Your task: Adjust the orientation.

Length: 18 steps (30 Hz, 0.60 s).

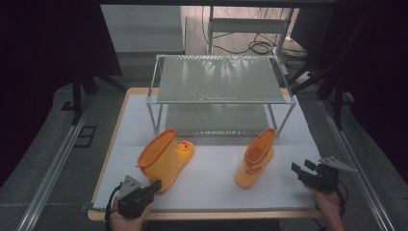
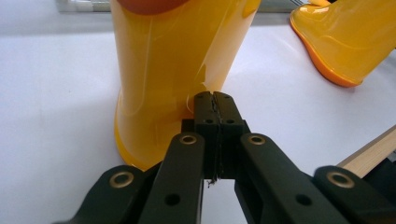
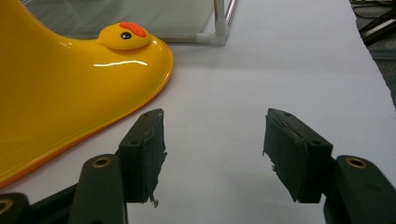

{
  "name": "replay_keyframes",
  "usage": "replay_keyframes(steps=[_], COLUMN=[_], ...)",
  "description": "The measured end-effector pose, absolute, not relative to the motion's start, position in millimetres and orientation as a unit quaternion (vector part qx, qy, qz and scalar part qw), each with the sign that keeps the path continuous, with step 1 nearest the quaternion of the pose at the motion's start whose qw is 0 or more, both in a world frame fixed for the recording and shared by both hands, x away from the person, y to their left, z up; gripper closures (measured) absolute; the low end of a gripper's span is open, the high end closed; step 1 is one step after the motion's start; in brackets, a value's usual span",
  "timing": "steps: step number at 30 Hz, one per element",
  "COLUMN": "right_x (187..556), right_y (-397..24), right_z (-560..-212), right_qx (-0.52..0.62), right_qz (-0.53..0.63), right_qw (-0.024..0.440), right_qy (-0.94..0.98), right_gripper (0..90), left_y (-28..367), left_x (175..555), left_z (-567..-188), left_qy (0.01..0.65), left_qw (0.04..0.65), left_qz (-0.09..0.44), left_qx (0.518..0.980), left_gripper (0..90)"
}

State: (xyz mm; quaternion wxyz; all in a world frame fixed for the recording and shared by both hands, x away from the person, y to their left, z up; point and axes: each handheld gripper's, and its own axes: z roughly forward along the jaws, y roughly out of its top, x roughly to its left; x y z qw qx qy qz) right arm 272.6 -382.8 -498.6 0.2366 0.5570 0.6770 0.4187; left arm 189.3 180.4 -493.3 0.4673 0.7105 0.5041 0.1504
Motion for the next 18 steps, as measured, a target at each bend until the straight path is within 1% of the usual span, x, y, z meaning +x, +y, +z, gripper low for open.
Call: replay_keyframes(steps=[6,12,18], right_x=[272,272,273], right_y=[-386,-386,-385], right_z=[-497,-498,-500], right_qx=[0.558,0.561,0.560], right_qz=[0.421,0.422,0.419], right_qw=[0.240,0.239,0.235], right_qy=[0.674,0.671,0.675], right_gripper=[37.8,37.8,37.8], left_y=[170,152,123], left_x=[184,183,194], left_z=[-492,-491,-494], left_qy=[0.487,0.461,0.423], left_qw=[0.469,0.476,0.452], left_qz=[0.142,0.117,0.089], left_qx=[0.723,0.739,0.780], left_gripper=[86.8,86.2,81.6])
